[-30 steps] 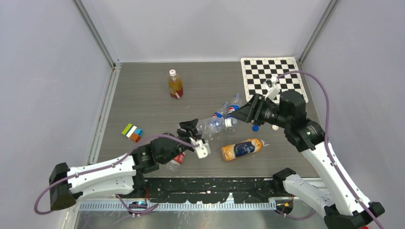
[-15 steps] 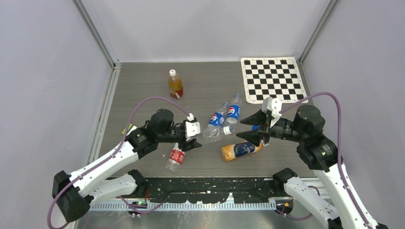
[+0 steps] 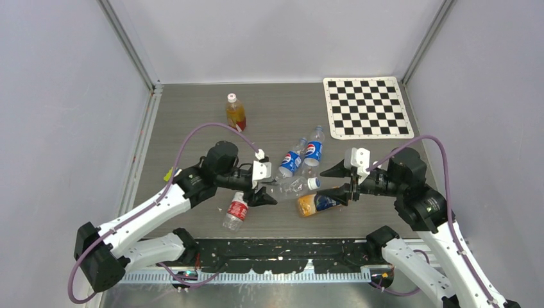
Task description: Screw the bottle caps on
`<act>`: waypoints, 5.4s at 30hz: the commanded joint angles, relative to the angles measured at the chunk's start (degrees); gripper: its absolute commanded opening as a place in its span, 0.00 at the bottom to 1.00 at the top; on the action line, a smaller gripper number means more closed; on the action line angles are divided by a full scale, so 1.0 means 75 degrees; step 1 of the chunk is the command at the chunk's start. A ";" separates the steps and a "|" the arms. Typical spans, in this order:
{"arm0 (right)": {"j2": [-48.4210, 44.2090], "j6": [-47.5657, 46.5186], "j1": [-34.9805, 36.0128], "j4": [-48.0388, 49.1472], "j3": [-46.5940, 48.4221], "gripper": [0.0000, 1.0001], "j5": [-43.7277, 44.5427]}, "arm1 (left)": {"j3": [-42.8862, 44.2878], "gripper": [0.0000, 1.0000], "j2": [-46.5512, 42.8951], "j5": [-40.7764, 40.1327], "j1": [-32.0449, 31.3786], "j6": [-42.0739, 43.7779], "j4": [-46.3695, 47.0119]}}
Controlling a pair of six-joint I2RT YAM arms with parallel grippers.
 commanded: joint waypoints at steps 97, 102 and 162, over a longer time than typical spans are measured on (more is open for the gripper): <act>0.2772 0.7851 0.1296 0.3566 0.0944 0.83 0.5733 | -0.1801 0.00 -0.0204 -0.6932 -0.1657 -0.2703 0.5376; 0.3001 0.7871 0.1660 0.3681 0.0896 0.75 0.6118 | -0.1788 0.00 -0.0130 -0.6994 -0.1642 -0.2864 0.5651; 1.1077 0.3139 0.1436 0.5824 0.6326 0.01 0.7818 | -0.1605 1.00 -0.2273 -0.8695 0.1815 -0.0824 0.1199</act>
